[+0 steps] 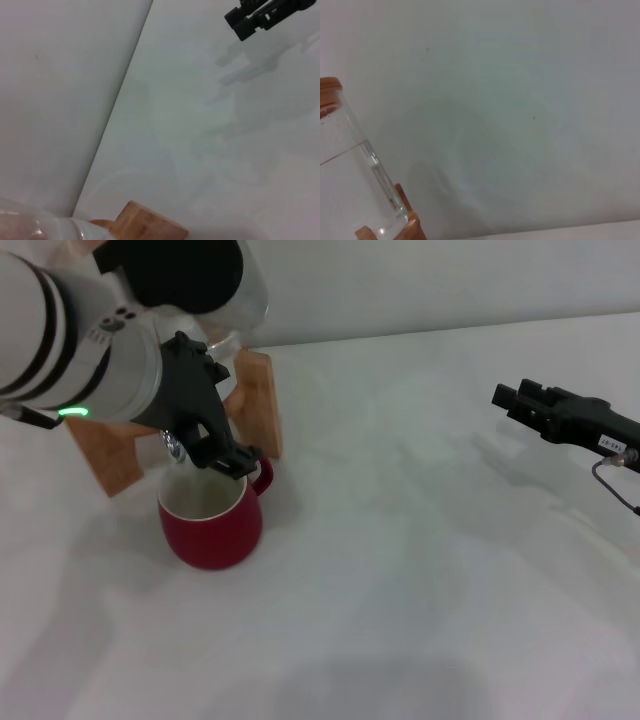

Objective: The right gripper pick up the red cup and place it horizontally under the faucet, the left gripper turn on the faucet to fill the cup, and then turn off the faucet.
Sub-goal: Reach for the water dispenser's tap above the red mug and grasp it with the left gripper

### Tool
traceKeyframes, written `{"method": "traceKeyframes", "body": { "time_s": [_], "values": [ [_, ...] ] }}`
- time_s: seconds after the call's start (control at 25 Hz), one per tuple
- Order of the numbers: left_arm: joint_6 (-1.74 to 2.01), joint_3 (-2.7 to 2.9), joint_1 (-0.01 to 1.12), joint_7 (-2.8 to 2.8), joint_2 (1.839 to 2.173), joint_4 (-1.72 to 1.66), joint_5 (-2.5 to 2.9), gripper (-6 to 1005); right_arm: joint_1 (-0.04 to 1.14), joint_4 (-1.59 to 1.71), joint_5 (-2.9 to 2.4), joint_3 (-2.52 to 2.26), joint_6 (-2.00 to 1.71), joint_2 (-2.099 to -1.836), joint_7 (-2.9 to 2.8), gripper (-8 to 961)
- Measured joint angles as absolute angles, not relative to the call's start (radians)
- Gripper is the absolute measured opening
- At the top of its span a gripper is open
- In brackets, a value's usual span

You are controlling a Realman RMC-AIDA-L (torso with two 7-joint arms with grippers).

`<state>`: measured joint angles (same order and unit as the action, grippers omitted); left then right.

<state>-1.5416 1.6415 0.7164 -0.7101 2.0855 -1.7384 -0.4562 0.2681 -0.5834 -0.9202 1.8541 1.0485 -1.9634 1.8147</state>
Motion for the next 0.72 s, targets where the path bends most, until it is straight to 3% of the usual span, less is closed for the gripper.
{"method": "traceKeyframes", "body": {
  "time_s": [0.72],
  "values": [
    [-1.557,1.754,0.533,-0.698,2.085,-1.938,-0.436,876,0.27,-0.583,-0.917,1.854,1.053,-1.951,1.801,514]
  ]
}}
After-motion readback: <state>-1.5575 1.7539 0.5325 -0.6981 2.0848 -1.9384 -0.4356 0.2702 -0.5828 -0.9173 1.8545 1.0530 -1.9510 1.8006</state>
